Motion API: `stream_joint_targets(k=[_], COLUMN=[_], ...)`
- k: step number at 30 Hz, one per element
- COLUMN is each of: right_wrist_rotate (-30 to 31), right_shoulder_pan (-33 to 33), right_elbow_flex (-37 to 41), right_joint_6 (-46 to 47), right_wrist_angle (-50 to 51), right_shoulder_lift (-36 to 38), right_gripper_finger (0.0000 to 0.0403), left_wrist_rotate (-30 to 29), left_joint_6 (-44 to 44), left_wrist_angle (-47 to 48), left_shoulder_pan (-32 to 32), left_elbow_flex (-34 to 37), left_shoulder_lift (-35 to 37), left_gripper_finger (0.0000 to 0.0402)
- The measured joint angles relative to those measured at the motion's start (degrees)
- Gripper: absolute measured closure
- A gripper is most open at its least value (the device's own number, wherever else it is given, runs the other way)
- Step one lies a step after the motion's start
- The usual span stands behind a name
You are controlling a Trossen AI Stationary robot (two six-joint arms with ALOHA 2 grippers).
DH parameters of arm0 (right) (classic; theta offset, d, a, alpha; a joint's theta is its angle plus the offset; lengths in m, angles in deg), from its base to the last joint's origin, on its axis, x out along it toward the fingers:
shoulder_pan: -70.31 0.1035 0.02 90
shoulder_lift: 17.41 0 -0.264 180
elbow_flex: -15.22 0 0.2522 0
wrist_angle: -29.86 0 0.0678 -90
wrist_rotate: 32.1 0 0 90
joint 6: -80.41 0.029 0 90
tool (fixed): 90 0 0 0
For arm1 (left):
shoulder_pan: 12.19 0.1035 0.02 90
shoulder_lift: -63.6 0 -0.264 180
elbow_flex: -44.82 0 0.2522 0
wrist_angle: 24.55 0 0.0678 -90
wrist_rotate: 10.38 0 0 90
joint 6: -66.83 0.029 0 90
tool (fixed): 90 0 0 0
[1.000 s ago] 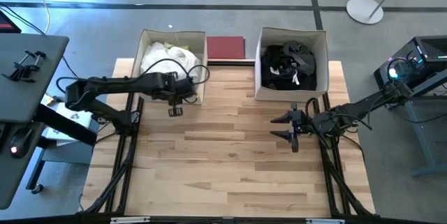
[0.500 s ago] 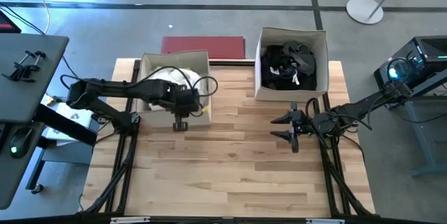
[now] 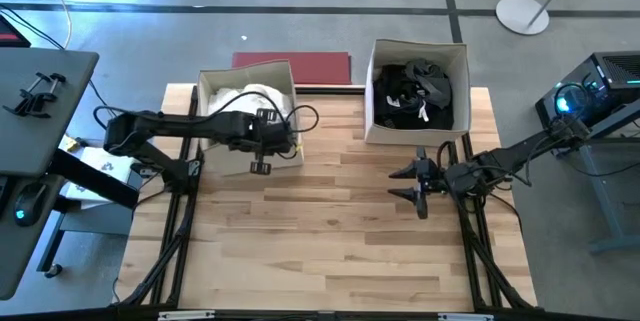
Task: Sort clothes
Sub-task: Adjust the brown laundry organizer
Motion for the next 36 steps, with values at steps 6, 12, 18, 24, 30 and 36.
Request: stream_joint_targets(k=[6, 12, 18, 24, 30, 36], right_wrist_rotate=[-0.1, 1.5, 8.6, 5.0, 2.9, -8.4], right_shoulder_pan=[-0.5, -3.6, -8.8, -18.7, -29.5, -37.0], right_elbow_flex=[-0.2, -9.6, -23.0, -26.6, -21.7, -20.7], right_joint_6=[-0.5, -4.8, -12.8, -17.7, -24.7, -26.7], right_wrist_angle=[1.5, 11.8, 34.5, 48.0, 47.4, 44.5], right_shoulder_lift=[0.2, -0.5, -3.2, -7.1, -11.4, -15.7], right_gripper_finger=[0.0208, 0.0208, 0.0208, 0.0208, 0.021, 0.0273], left_wrist_rotate=[4.0, 5.3, 2.1, -7.0, -18.7, -24.0], left_joint_6=[-7.2, -20.8, -35.8, -39.5, -52.5, -68.5], left_wrist_angle=[2.0, 5.3, 2.6, -2.5, -1.0, 8.2], left_shoulder_pan=[-1.8, -5.2, -9.9, -19.3, -29.7, -38.9], left_elbow_flex=[-4.1, -13.2, -19.3, -18.4, -16.9, -14.7], left_shoulder_lift=[1.0, 1.7, 2.3, 1.9, 1.9, 2.0], left_gripper_finger=[0.0315, 0.0268, 0.0263, 0.0268, 0.0268, 0.0268])
